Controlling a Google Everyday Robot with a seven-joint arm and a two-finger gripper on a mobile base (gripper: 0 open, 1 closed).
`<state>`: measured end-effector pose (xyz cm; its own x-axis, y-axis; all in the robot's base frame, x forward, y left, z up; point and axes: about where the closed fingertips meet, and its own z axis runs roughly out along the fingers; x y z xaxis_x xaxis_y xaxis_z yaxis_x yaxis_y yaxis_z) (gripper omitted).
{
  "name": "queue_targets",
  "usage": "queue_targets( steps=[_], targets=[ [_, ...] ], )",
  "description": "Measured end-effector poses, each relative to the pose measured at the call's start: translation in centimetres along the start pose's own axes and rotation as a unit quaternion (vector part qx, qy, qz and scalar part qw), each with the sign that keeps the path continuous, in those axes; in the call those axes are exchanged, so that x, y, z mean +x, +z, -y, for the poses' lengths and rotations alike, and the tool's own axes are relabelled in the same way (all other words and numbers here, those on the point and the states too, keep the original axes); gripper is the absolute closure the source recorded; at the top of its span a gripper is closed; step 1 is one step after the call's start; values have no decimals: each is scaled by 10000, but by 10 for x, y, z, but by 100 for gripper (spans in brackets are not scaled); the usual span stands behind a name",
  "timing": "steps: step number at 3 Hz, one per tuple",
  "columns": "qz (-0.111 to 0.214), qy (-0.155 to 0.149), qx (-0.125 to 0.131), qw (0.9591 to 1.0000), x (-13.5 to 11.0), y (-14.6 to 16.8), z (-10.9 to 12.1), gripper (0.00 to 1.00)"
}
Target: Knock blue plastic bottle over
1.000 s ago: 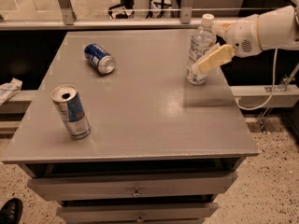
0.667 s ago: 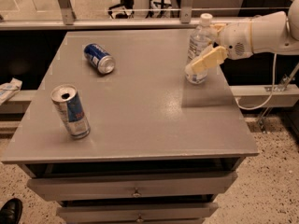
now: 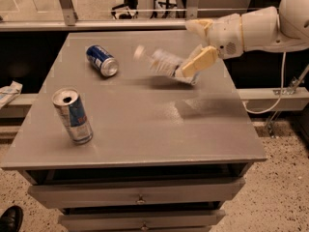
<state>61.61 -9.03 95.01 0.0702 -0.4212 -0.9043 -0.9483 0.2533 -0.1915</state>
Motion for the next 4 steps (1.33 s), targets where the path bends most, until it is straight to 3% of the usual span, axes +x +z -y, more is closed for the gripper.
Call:
queue_targets(
  steps=[1, 2, 4],
  targets=[
    [-6, -288, -235, 9993, -16, 15, -16, 0],
    [-168, -418, -396, 9982, -14, 30, -26, 0],
    [-452, -412, -459, 9971, 5, 25, -25, 0]
  ],
)
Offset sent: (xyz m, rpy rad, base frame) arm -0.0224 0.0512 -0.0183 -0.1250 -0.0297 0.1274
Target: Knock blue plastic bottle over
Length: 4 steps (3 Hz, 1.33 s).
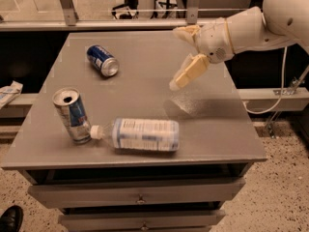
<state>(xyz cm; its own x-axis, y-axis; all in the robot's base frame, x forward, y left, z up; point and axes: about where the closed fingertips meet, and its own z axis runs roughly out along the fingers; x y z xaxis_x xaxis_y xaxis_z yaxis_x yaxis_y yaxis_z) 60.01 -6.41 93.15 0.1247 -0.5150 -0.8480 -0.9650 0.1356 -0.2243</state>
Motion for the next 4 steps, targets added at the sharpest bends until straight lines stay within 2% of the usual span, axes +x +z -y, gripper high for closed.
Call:
queue_targets(
  steps=[2, 3, 4],
  targets=[
    [-175, 183, 12, 9997, 26, -16, -5, 0],
    [-183, 190, 16, 9996, 27, -17, -5, 0],
    [-237, 222, 136, 9994, 34, -37, 2, 0]
  ],
)
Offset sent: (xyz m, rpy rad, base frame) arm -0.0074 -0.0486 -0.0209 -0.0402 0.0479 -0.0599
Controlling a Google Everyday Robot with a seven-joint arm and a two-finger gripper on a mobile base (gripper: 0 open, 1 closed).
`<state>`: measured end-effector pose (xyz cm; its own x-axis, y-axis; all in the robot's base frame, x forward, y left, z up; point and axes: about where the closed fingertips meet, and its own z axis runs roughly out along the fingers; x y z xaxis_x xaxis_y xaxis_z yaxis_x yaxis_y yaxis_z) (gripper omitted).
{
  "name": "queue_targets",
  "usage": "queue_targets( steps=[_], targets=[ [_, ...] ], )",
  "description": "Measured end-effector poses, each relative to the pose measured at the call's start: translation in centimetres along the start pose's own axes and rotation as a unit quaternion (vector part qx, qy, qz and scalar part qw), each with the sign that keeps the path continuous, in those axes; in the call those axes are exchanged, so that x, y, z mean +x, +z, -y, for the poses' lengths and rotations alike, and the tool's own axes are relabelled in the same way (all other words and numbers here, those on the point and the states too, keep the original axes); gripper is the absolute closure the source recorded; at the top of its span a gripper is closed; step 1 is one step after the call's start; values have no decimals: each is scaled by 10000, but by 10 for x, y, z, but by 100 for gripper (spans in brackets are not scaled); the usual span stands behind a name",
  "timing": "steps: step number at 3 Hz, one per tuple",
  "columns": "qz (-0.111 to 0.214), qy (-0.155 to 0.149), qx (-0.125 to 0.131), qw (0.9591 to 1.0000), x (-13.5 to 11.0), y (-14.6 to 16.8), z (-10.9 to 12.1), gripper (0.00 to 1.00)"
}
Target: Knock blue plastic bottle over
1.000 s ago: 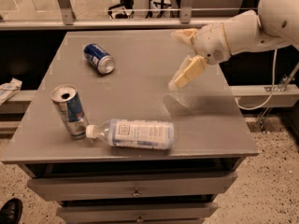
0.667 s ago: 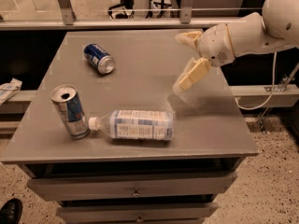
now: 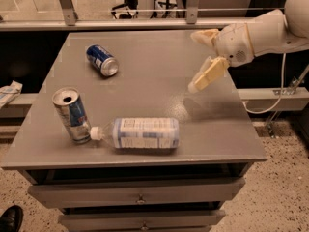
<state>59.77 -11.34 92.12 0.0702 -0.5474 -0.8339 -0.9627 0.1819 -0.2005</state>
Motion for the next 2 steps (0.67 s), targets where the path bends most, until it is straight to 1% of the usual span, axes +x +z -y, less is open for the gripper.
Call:
queue_targets(
  steps=[1, 2],
  targets=[
    [-299, 123, 123, 9994, 3, -49, 11, 0],
    [-635, 342, 98, 9973, 8, -82, 13, 0]
  ],
)
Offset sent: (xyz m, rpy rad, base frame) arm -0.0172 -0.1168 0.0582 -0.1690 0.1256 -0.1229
